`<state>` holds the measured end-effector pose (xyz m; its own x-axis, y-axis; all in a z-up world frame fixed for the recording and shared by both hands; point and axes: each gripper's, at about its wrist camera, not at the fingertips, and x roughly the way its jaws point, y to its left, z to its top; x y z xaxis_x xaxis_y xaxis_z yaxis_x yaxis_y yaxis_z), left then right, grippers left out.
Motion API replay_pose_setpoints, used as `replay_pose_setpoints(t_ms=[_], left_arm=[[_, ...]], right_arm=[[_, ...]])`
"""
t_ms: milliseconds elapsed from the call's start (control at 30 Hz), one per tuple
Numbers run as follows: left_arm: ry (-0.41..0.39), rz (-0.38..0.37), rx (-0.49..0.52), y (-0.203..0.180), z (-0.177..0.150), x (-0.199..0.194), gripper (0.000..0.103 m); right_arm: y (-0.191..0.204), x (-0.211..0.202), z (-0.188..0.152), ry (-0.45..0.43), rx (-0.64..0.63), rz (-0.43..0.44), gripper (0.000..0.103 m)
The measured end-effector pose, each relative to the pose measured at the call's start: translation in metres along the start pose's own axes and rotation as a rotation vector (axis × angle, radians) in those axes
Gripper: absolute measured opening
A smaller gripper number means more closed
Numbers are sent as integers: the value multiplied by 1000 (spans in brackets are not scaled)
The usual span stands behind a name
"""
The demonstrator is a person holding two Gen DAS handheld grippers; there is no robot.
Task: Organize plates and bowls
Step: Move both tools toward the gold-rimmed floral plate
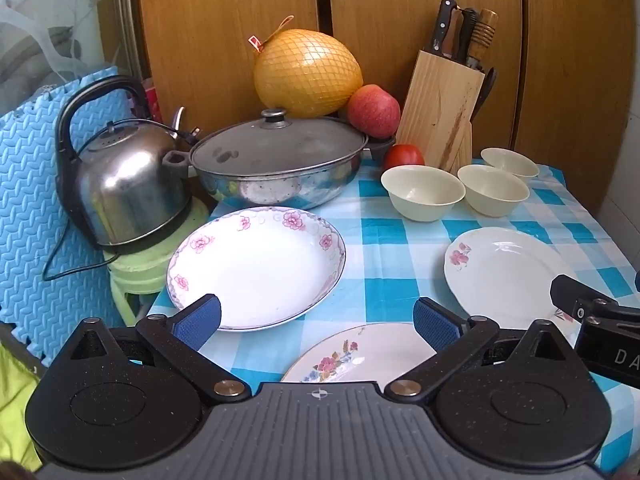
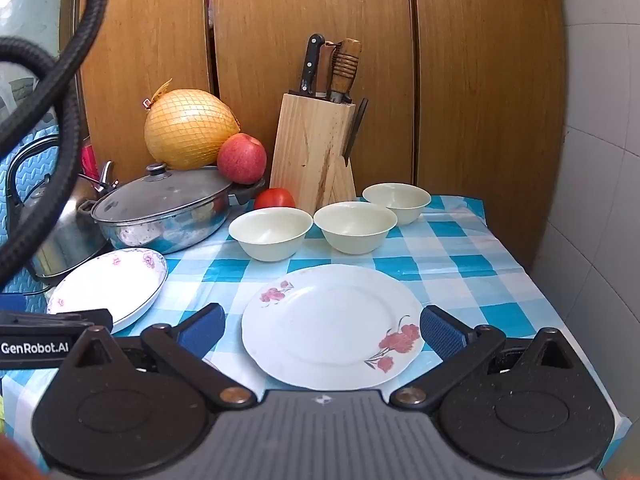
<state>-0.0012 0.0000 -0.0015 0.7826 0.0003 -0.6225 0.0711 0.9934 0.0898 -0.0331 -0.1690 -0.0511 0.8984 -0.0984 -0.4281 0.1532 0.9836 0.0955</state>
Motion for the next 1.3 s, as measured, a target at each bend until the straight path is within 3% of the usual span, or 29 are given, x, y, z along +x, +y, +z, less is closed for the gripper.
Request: replay_pose_setpoints(t_ms=[133,267,633,1300], left_arm=[[12,19,-14,2,-12,-2,103],[77,3,-42,11,-18,3,103],[128,10,-78,30,-31,-2,103],[141,18,-65,30,-37,-2,103]], right_arm=[[3,-1,-3,-7,-18,-13,102],[5,1,-7,24,-25,-34,102],[27,0,-11,81,-86,-14,102],[36,-1,-19,126,-104,16,101]])
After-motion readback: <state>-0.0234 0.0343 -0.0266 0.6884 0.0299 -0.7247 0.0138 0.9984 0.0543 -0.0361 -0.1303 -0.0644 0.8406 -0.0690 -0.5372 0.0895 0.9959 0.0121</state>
